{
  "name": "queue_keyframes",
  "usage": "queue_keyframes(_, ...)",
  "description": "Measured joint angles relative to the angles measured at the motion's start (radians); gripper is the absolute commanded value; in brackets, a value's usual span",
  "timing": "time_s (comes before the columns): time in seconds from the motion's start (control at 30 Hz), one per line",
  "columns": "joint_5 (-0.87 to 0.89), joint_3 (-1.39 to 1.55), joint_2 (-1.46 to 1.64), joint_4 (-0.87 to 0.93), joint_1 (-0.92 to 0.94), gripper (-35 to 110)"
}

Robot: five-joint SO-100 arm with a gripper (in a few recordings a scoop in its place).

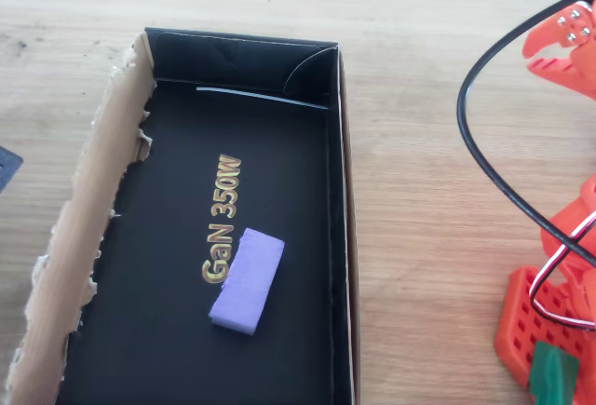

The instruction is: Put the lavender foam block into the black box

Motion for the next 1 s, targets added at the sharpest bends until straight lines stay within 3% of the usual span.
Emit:
queue_keyframes(0.2, -0.003, -0.187, -0.239, 0.002, -0.003, 0)
queue_keyframes(0.53, 0.003, -0.291, -0.382, -0.006, -0.002, 0)
queue_keyframes(1.0, -0.049, -0.296, -0.328, 0.106, -0.028, 0)
